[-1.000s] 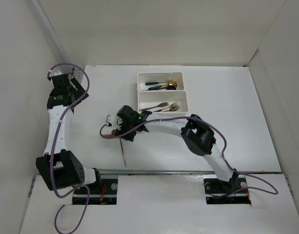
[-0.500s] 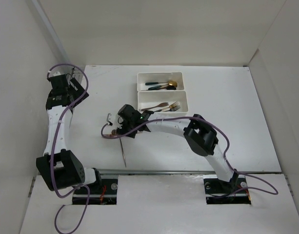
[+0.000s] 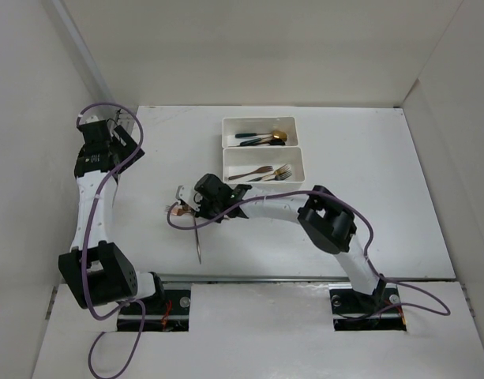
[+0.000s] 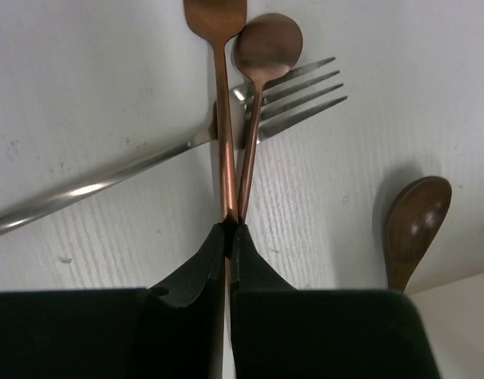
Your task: Sort the eating utensils into containers
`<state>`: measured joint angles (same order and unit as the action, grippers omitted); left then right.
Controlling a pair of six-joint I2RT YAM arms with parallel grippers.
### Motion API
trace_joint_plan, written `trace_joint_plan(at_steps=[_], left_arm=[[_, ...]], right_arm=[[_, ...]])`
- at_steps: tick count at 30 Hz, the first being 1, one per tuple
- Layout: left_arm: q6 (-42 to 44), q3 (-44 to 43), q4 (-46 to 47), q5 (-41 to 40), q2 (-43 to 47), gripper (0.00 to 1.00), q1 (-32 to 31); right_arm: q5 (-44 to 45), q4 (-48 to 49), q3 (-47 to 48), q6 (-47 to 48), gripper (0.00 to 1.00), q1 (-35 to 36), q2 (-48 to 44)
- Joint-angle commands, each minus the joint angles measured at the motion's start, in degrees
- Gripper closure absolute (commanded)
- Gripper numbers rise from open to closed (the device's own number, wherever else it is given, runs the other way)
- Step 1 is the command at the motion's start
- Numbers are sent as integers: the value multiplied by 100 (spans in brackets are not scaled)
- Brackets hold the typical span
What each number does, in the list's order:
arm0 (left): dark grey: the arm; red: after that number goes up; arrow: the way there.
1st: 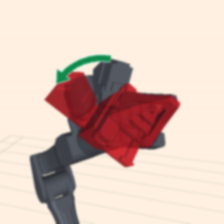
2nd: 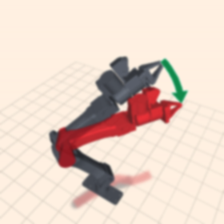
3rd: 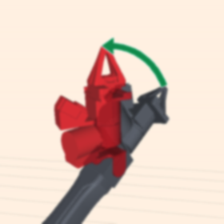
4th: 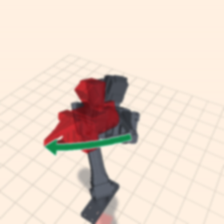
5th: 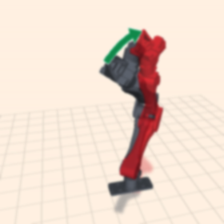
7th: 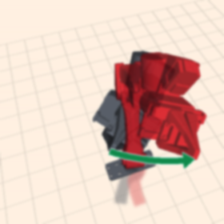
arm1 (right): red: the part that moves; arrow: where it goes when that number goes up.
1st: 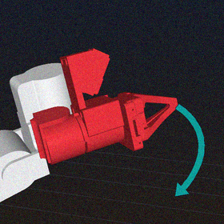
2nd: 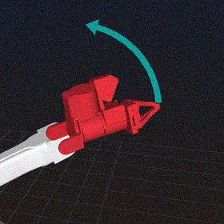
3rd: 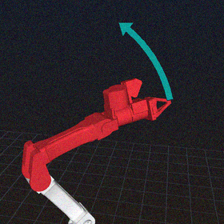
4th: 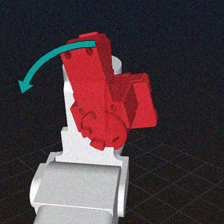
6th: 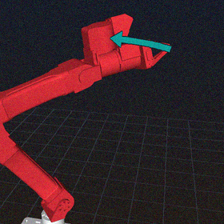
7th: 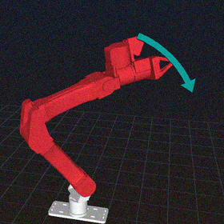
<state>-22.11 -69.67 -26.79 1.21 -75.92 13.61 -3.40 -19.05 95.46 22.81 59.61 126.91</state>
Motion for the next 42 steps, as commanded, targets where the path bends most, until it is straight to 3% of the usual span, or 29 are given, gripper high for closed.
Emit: trace_joint_plan(at_steps=[1, 11, 13, 14, 17, 25, 31, 42], left_arm=[[-83, -152, 174, 72, 8, 27, 28], [-83, -257, 341, 415, -98, 27, 28], [-83, -258, 393, 520, -151, 27, 28], [-135, -310, 393, 520, -203, 27, 28], [-197, -363, 393, 652, -265, 27, 28], [-197, -486, 393, 810, -476, 28, 28], [-250, -433, 525, 810, -529, 28, 28], [-320, -258, 640, 810, -529, 28, 28]], right_arm=[[-126, -310, -580, -215, 100, 41, -244], [-20, -582, -1915, -452, 100, 41, -1458], [-20, -530, -2066, -610, 84, 41, -1599], [75, -478, -2119, -663, 70, 41, -1599], [269, -547, -2058, -813, 60, 41, -1599], [59, -198, -1785, -883, 57, 94, -1784], [-168, 50, -1566, -883, 46, 147, -1679], [-759, 156, -1171, -812, 49, 86, -1186]])
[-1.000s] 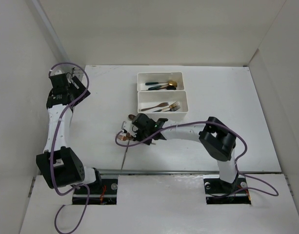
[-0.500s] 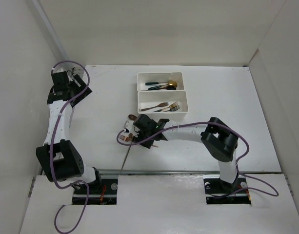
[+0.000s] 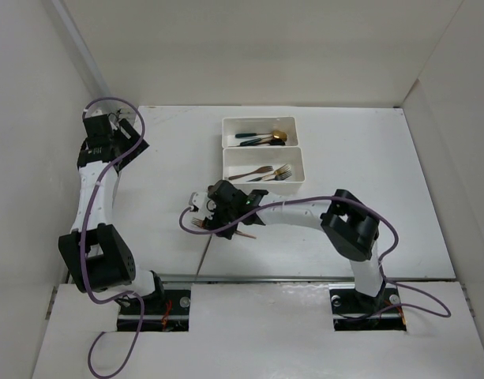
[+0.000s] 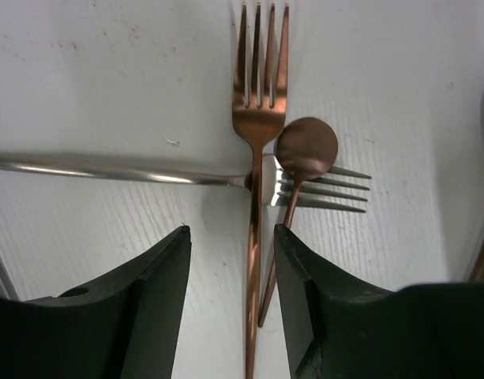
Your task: Sort the eating utensils into containers
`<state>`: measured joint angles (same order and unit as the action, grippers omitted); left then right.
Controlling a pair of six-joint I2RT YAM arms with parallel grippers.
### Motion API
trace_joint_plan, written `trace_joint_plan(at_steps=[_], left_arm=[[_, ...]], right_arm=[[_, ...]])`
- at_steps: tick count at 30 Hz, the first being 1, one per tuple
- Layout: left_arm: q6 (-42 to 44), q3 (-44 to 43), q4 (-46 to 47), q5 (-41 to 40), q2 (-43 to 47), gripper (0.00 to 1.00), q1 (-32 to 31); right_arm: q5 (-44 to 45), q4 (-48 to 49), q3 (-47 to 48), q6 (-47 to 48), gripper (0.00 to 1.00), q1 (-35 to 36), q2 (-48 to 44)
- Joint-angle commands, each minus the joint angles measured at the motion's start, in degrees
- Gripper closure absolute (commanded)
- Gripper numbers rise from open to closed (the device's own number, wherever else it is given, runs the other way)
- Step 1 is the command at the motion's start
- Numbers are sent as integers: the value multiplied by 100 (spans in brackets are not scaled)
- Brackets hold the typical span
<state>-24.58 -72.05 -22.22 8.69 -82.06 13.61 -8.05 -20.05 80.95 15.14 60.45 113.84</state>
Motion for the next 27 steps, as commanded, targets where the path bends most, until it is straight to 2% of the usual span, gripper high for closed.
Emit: trace_joint_plan(at_steps=[1, 21, 24, 27], left_arm=[[-73, -19, 183, 63, 85, 28, 28], [-73, 139, 183, 10, 296, 28, 248], [-73, 139, 183, 10, 296, 28, 248], [-73, 139, 183, 10, 349, 28, 300]], right_arm=[[-345, 256, 281, -98, 48, 2, 190], [-900, 784, -220, -608, 48, -437, 322], [-681, 643, -220, -556, 48, -437, 472], [-208, 529, -351, -608, 53, -368, 472]])
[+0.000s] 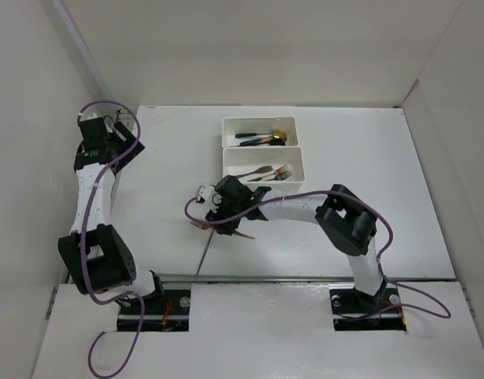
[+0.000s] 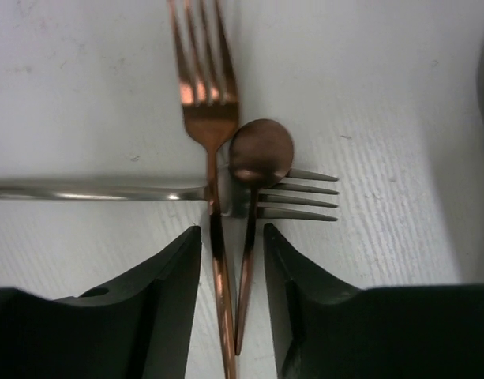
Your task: Sort the eating utensils into containers
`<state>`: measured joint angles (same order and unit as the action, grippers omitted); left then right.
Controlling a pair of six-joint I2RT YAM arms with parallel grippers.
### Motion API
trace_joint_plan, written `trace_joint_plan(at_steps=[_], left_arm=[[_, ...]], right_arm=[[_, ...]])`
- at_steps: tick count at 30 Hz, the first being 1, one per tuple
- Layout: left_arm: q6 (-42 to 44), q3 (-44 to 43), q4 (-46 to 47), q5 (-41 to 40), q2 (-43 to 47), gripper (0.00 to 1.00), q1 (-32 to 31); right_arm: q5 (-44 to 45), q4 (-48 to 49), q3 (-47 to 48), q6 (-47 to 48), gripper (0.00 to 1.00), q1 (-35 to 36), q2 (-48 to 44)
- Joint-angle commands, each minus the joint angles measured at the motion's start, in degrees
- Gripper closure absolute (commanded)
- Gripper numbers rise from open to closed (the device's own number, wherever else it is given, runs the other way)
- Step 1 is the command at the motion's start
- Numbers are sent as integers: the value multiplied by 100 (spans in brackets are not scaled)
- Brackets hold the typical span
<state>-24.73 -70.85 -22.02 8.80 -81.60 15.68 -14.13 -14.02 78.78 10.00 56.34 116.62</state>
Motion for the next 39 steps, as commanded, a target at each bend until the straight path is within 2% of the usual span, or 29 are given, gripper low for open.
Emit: trace_joint_plan(at_steps=[1, 2, 3, 6, 9, 11, 14, 19, 20, 22, 23, 26, 33, 39], left_arm=[[-58, 19, 163, -1, 303, 28, 93], [-58, 19, 163, -1, 303, 28, 93], [-58, 19, 163, -1, 303, 28, 93], [-58, 19, 163, -1, 303, 28, 93], [-58, 19, 163, -1, 303, 28, 93], [-58, 19, 163, -1, 303, 28, 93], [-58, 19, 216, 52, 303, 28, 93], [-58, 142, 268, 52, 408, 28, 93], [-58, 142, 268, 52, 408, 28, 93], [-58, 194, 268, 52, 461, 28, 93], [-58, 194, 268, 52, 461, 28, 93], [-58, 247, 268, 52, 523, 28, 93], [-58, 300, 321, 52, 628, 28, 93], [-58, 353, 374, 52, 742, 28, 93]], right_arm=[[594, -127, -222, -95, 59, 131, 125], [796, -232, -223, -95, 59, 184, 72], [1007, -294, -301, -95, 66, 246, 72], [1702, -478, -407, -164, 80, 430, 72], [2229, -531, -408, -367, 82, 510, 72], [2519, -584, -329, -481, 77, 571, 72], [2520, -786, -127, -394, 66, 624, 124], [2107, -839, 224, -341, 63, 624, 431], [2107, -839, 277, -393, 72, 624, 484], [2107, -839, 278, -463, 81, 624, 555], [2107, -839, 278, -464, 89, 624, 555], [1941, -699, 129, -517, 100, 624, 415], [1669, -366, 330, -394, 100, 571, -235], [1431, 189, 331, -990, 100, 405, -982]])
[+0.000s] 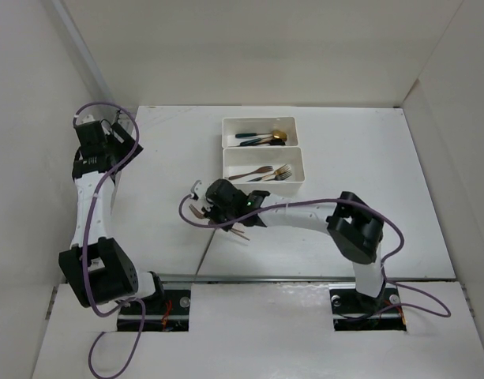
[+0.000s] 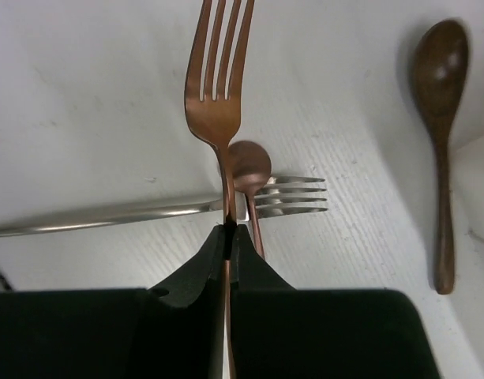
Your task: Sort the eating utensils into containers
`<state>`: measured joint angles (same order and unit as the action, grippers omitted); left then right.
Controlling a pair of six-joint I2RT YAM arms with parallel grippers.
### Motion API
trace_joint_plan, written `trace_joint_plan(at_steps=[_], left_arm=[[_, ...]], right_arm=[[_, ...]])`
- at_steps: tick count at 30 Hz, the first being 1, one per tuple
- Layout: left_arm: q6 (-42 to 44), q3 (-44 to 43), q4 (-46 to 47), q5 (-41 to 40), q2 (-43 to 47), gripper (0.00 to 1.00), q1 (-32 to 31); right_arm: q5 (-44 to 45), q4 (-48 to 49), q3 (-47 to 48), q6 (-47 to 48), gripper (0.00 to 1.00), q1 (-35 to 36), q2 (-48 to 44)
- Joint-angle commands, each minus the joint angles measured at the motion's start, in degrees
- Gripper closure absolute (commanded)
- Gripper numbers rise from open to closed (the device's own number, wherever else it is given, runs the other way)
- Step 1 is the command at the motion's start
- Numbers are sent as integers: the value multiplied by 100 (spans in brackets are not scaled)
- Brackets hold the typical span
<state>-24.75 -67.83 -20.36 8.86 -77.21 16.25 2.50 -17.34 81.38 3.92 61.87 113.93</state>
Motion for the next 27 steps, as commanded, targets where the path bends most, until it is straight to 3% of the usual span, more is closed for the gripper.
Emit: trace_joint_plan(at_steps=[1, 8, 14, 21, 27], left_arm=[[-56, 103, 208, 45, 355, 28, 36], [-56, 104, 208, 45, 356, 28, 36], [189, 104, 261, 45, 251, 31, 36], [1357, -203, 261, -568, -22, 32, -770], [2465, -257, 313, -816, -136, 32, -1457]], right_arm=[[-233, 687, 71, -479, 100, -149, -784], [-233, 1389, 211, -1665, 100, -798, -1276], [949, 2340, -377, -4054, 100, -1501, -1988], [3192, 2341, -1344, -6972, 100, -1608, -2621], [3678, 1271, -1143, -9149, 100, -1608, -2315]])
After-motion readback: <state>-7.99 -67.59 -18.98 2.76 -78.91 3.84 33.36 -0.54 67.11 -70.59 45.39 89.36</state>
